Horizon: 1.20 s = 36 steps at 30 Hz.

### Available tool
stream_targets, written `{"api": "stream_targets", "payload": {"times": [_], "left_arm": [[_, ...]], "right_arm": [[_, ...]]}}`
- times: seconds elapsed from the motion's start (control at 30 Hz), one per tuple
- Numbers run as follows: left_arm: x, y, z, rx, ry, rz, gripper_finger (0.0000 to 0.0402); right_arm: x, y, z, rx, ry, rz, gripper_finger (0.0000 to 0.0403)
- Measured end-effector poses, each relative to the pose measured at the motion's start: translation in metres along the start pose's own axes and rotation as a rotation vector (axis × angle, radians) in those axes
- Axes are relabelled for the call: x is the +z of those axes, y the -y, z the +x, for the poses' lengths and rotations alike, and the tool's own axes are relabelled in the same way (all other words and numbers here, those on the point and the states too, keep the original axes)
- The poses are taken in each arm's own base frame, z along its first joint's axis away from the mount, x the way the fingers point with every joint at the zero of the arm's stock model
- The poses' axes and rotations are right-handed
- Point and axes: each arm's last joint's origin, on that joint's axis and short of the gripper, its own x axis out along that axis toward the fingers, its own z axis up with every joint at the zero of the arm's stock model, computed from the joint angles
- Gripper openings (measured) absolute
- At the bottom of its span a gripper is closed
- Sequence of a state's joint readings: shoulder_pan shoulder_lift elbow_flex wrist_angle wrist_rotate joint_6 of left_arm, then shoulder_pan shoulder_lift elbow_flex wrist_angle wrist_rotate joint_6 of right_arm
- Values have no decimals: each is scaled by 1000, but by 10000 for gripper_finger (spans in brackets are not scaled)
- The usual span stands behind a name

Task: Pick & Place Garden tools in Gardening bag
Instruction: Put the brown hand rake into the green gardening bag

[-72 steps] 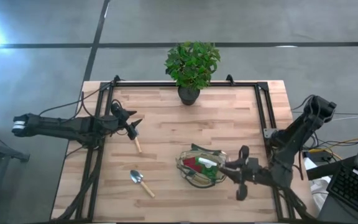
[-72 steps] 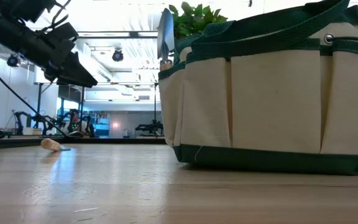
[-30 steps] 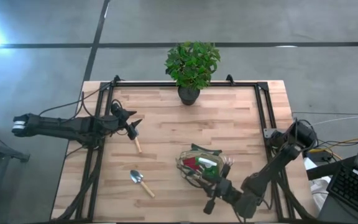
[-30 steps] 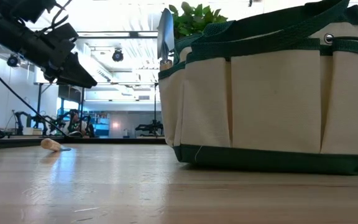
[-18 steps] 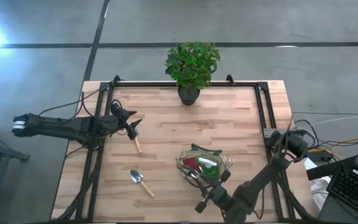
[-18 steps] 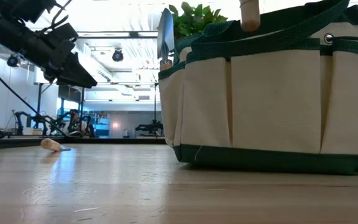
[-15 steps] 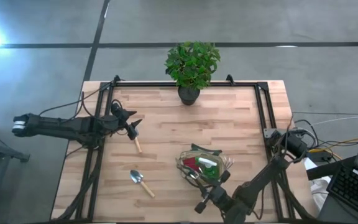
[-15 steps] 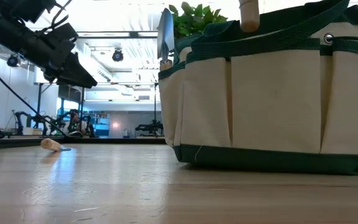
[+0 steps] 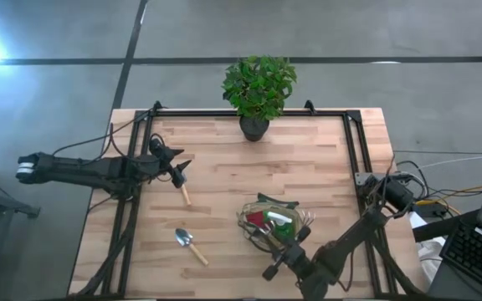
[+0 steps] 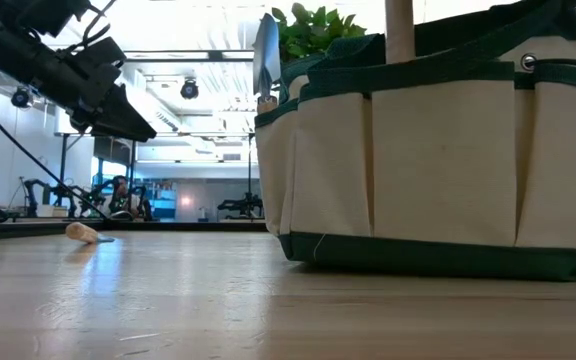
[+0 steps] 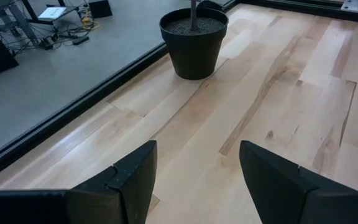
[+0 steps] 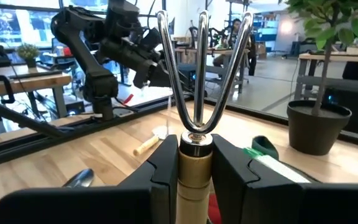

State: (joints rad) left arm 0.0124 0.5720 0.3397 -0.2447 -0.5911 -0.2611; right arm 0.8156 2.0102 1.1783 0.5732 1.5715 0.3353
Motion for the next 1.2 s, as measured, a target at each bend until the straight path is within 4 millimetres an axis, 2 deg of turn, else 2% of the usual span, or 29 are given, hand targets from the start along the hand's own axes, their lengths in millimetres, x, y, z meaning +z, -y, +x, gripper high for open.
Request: {"api": "stream_targets", "payload": {"times": [0.27,0.57,0.9,1.2], "left_arm": [[0,0,0,0,-1,0,231],[0,0,0,0,0,-1,232],[0,0,0,0,0,-1,232],[0,0,0,0,0,-1,232]], "right_arm": [[-21,14,0,43,-21,73,57],[-27,14,2,153,-85,117,57],[-27,12,2,226,-123,114,57],[-12,14,2,183,-79,-6,57]]}}
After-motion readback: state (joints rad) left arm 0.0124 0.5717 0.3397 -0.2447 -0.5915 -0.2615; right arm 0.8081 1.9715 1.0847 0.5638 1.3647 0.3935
